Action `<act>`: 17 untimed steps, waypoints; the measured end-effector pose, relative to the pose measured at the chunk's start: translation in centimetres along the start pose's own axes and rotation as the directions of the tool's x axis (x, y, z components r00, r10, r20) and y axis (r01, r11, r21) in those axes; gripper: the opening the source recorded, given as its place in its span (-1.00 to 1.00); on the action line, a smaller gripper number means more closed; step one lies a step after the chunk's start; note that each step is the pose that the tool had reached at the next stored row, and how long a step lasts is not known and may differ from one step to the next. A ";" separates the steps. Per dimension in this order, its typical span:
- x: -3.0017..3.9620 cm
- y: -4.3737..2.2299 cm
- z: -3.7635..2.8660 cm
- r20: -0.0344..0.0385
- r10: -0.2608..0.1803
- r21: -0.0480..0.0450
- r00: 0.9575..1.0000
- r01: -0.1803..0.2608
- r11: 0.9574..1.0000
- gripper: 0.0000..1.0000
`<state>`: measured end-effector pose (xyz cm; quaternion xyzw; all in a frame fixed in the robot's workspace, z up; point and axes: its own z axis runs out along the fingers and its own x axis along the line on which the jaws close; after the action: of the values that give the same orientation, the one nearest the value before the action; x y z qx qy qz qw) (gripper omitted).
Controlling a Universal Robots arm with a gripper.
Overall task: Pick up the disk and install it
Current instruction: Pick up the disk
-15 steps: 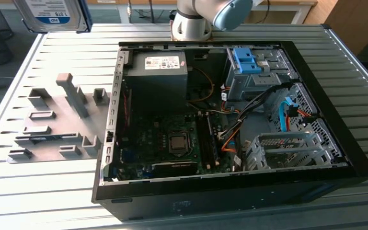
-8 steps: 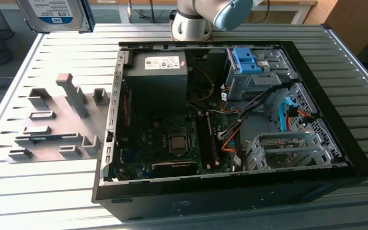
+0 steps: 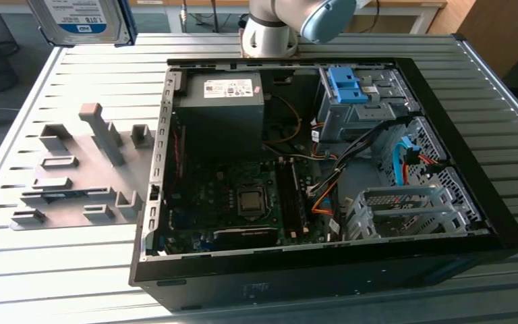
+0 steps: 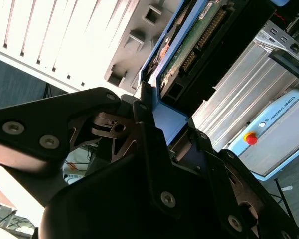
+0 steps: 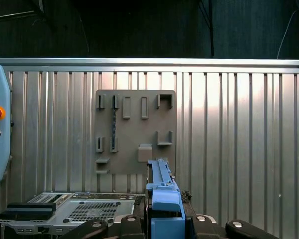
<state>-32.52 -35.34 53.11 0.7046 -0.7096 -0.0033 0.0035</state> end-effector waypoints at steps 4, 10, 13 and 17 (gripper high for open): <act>0.00 -0.25 -0.01 0.000 0.000 0.000 1.000 0.000 1.000 -0.26; 0.00 -0.54 -0.01 0.000 0.000 0.000 1.000 0.000 1.000 -0.26; -0.01 -0.67 -0.01 0.000 0.000 0.000 1.000 0.000 1.000 -0.26; -0.01 -0.82 -0.01 0.000 0.000 0.000 1.000 0.000 1.000 -0.26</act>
<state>-31.69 -35.34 53.11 0.7046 -0.7096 -0.0033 0.0036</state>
